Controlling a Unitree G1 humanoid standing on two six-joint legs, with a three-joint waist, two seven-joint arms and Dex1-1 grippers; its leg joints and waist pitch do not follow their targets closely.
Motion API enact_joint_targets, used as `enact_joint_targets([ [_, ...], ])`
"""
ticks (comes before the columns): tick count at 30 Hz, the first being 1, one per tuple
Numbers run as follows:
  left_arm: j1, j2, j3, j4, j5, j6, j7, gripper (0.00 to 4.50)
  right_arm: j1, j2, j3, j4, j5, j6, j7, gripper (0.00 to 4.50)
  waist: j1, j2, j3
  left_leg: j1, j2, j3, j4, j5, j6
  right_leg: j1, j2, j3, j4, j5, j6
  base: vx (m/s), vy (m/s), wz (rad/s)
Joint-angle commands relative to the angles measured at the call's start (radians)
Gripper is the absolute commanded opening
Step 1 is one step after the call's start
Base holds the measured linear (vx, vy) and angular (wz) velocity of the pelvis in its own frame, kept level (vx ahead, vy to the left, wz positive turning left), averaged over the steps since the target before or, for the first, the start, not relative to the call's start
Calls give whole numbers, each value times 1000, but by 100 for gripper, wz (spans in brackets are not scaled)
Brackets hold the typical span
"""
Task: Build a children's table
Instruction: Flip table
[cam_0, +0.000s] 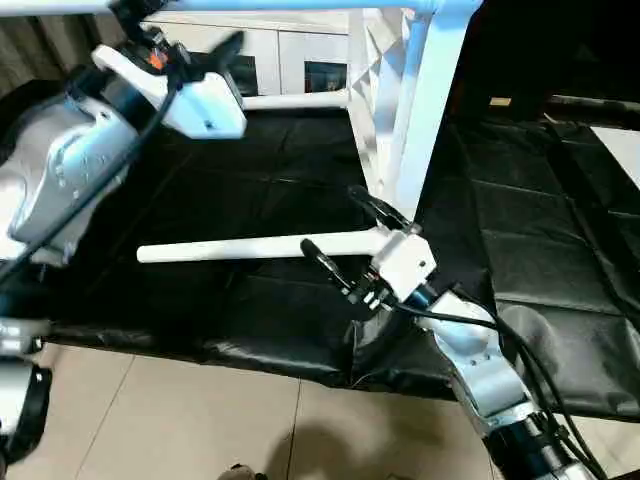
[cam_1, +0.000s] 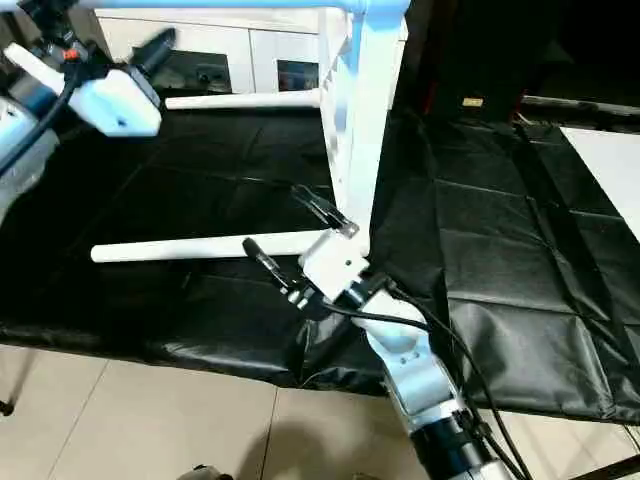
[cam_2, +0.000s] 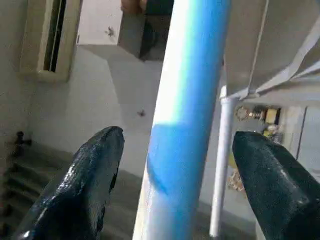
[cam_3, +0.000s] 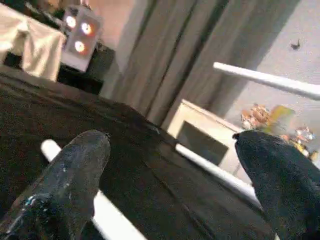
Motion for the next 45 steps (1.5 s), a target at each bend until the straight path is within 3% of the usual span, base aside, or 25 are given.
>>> enact_joint_targets([
  [1,-38,10,-9,37,24,12,19,388,-10,4,12,-36,14,8,17,447,3,30,-72,30,13,-14,-85,-344,-39,32,-41,31,-62,-118,-194,0,0,0],
  [7,-85,6,-7,129,33,35,33,388,-12,14,19,-49,8,15,21,447,7,27,-71,31,12,-14,-86,-359,-45,31,-42,32,-65,-132,-194,0,0,0],
  [18,-120,-9,9,196,-15,49,21,306,-8,32,11,-99,106,31,71,450,13,31,-71,30,14,-15,-88,-364,-44,31,-43,32,-63,-112,-198,0,0,0],
  [22,-130,-12,3,218,-18,51,11,275,-5,37,6,-105,115,29,75,450,12,31,-70,31,15,-16,-89,-381,-49,29,-44,32,-66,-142,-193,0,0,0],
  [23,-131,-13,4,220,-23,51,10,270,-5,38,5,-105,116,29,76,450,13,36,-71,32,15,-17,-89,-383,-51,29,-44,32,-65,-140,-194,0,0,0],
  [26,-132,-17,6,224,-45,55,-3,232,-3,40,4,-110,122,33,79,450,14,34,-70,31,15,-17,-90,-385,-52,30,-46,32,-66,-139,-195,0,0,0],
  [31,-123,-35,19,211,-107,84,-67,199,-1,39,5,-113,121,37,81,450,17,33,-70,31,15,-15,-89,-369,-49,29,-45,33,-65,-125,-204,0,0,0],
  [36,-118,-55,48,211,-169,136,-108,195,0,41,7,-111,115,38,81,450,21,32,-68,29,14,-13,-88,-361,-39,31,-47,34,-68,-159,-198,0,0,0],
  [45,-141,-153,197,202,-409,351,-188,195,15,32,17,-103,96,49,79,450,41,40,-69,24,11,-7,-85,-302,-14,30,-49,35,-72,-203,-190,0,0,0],
])
